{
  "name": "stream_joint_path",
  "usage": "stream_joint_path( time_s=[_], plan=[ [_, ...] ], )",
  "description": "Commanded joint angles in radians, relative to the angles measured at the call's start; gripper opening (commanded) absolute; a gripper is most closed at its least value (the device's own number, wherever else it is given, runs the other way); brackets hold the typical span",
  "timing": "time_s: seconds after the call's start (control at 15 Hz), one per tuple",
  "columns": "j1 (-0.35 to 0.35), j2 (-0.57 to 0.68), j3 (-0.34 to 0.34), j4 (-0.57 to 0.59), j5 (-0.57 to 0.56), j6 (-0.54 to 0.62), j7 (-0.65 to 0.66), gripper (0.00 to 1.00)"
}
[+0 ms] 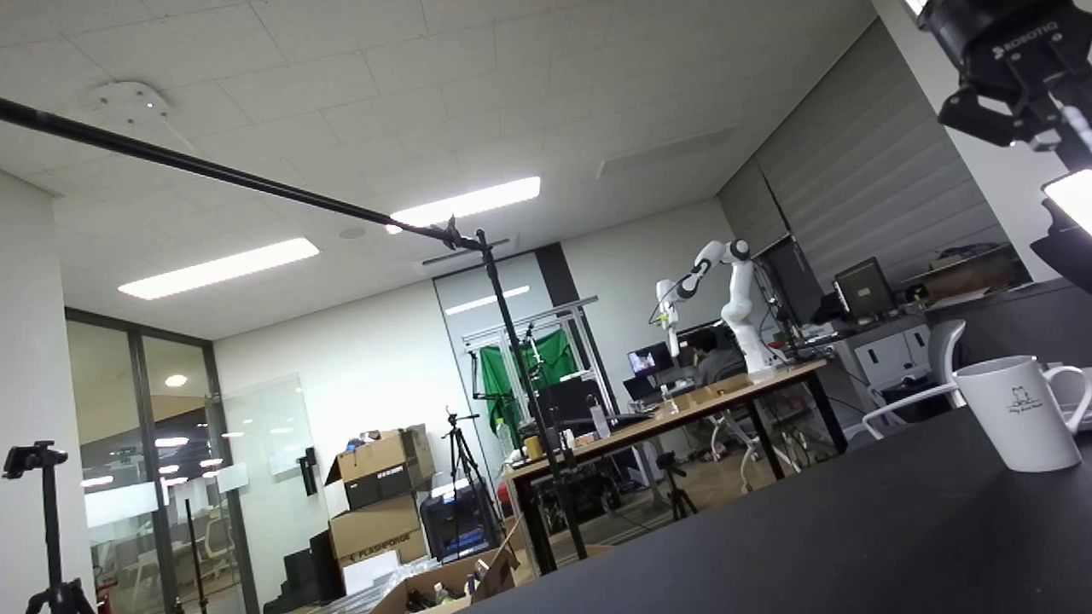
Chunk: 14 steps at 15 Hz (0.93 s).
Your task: Scrub the inside of the flask using the brush
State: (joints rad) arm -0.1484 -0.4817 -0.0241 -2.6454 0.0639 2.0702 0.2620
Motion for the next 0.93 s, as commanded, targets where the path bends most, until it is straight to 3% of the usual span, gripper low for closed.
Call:
stream_joint_path(
  time_s=[0.0, 0.53, 0.87],
  plan=[
    [0.027, 0.031, -0.007, 0.025, 0.025, -0.011, -0.031, 0.04],
    [0.053, -0.170, 0.057, 0.097, -0.022, -0.292, -0.008, 0.04],
    [0.041, -0.135, 0.032, 0.032, -0.004, -0.153, -0.041, 0.04]
  ],
)
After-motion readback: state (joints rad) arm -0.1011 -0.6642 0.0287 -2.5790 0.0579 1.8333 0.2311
